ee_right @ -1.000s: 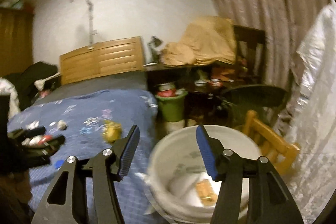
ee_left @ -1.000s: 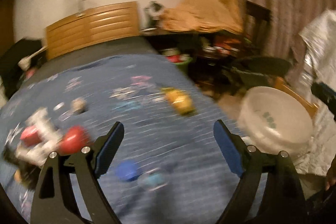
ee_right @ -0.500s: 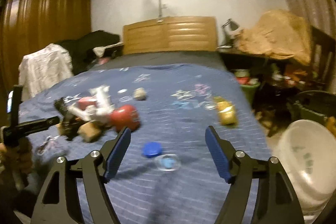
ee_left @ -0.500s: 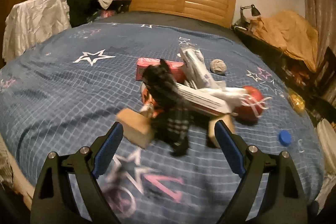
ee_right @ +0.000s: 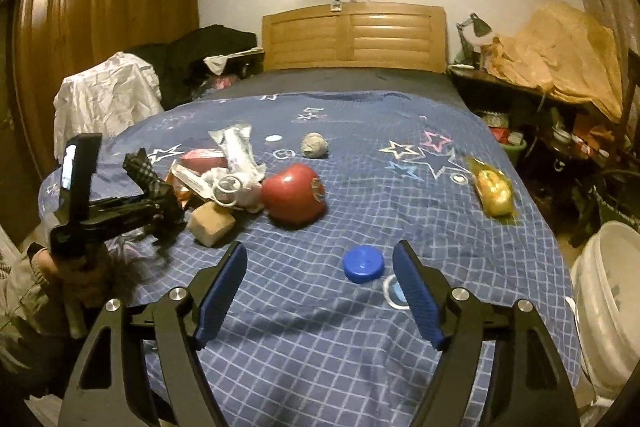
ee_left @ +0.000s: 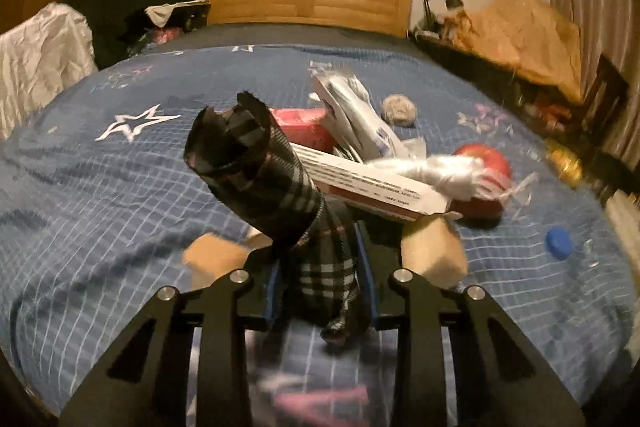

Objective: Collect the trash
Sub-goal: 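Grasp the white-red medicine box with the right tool and lift it, then carry plaid roll and medicine box over the bucket and open both tools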

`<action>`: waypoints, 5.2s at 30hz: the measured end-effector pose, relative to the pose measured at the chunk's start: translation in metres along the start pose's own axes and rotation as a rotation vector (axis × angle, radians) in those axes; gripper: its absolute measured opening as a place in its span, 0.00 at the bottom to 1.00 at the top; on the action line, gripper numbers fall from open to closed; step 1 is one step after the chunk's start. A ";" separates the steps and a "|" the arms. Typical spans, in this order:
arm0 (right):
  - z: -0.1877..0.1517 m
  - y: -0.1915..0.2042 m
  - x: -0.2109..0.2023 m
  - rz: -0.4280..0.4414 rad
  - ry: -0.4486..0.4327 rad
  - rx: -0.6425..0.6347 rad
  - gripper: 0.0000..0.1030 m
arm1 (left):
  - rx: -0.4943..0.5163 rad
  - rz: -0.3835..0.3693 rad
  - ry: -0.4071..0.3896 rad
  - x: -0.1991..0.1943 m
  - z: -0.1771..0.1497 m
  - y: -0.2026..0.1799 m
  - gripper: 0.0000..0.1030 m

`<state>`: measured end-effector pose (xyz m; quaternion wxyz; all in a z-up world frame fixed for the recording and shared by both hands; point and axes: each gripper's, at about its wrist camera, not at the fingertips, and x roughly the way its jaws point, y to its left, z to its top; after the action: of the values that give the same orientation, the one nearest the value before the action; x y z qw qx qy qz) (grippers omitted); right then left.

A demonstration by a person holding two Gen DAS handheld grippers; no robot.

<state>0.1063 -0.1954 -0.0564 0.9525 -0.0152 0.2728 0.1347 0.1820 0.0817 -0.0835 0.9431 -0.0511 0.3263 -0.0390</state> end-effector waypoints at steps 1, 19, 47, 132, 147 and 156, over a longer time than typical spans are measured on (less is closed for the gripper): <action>0.002 0.006 0.000 0.010 -0.003 -0.023 0.74 | -0.022 -0.014 -0.011 -0.008 0.000 0.005 0.29; 0.077 0.127 0.069 0.247 0.053 -0.386 0.74 | -0.237 0.132 -0.005 -0.041 -0.014 0.105 0.28; 0.121 0.171 0.135 0.310 0.054 -0.426 0.11 | -0.363 0.002 0.012 -0.005 -0.025 0.131 0.31; 0.024 -0.136 -0.158 -0.227 -0.135 0.232 0.53 | 0.358 -0.143 -0.156 -0.090 0.054 -0.273 0.27; -0.045 -0.303 -0.234 -0.466 -0.082 0.419 0.54 | 0.616 -0.332 -0.081 -0.043 0.014 -0.459 0.27; -0.055 -0.344 -0.225 -0.509 -0.043 0.455 0.54 | 0.667 -0.405 -0.040 -0.026 0.003 -0.509 0.27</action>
<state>-0.0140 -0.5887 -0.0006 0.9400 0.1328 0.2634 -0.1715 0.1430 -0.4196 -0.0030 0.8872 0.1942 0.2606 -0.3274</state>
